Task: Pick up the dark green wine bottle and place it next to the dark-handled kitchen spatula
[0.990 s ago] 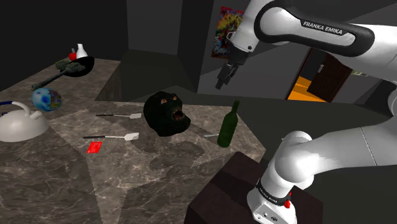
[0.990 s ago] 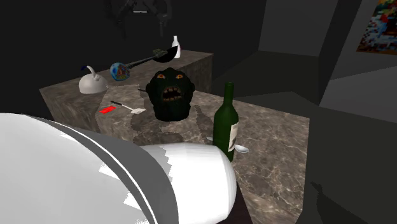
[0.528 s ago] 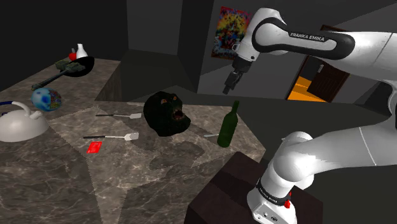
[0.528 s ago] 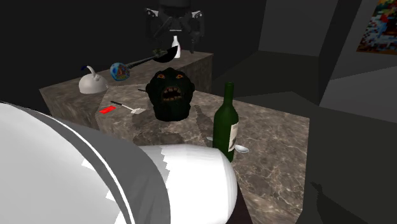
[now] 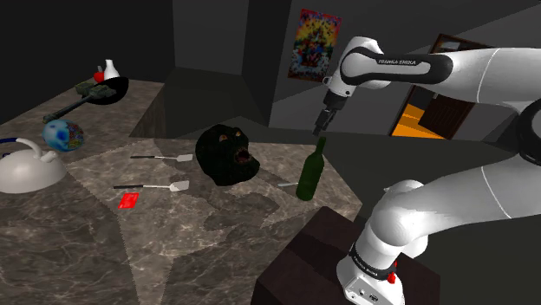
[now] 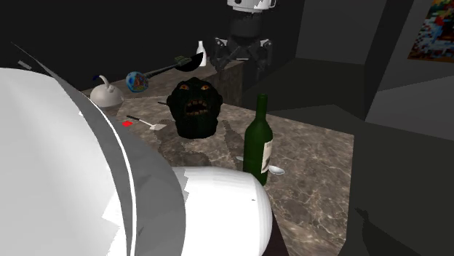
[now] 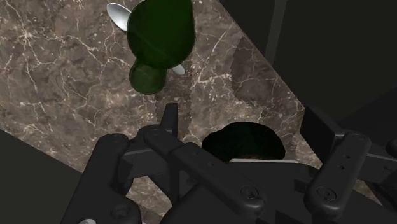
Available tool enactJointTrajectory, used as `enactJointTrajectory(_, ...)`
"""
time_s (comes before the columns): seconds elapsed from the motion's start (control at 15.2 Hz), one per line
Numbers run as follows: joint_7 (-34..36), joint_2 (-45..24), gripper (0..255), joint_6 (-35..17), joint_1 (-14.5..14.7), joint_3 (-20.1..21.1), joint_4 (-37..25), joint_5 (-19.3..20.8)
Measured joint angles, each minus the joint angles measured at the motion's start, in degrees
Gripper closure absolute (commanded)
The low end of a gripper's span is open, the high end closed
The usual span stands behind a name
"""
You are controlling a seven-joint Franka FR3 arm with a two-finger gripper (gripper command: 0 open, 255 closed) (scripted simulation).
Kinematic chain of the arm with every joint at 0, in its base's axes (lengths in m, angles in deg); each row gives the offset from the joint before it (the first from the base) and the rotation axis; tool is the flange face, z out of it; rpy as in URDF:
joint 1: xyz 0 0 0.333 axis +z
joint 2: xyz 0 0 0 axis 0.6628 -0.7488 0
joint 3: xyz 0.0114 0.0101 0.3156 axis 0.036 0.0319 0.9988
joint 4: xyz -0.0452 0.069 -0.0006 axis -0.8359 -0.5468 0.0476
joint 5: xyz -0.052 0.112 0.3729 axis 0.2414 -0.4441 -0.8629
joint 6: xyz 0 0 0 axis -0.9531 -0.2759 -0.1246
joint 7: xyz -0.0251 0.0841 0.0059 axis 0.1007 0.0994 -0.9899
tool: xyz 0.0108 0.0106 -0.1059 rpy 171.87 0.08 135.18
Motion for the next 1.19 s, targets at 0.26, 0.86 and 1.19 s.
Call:
enactJointTrajectory(0.26,-4.5,-4.4,0,-2.2,-1.3,-4.7,-1.0,1.5)
enactJointTrajectory(0.86,-7.7,-9.0,0,-9.2,-1.8,-8.5,2.2,2.2)
enactJointTrajectory(1.19,-7.7,-9.4,0,-10.3,-1.7,-8.6,2.9,2.2)
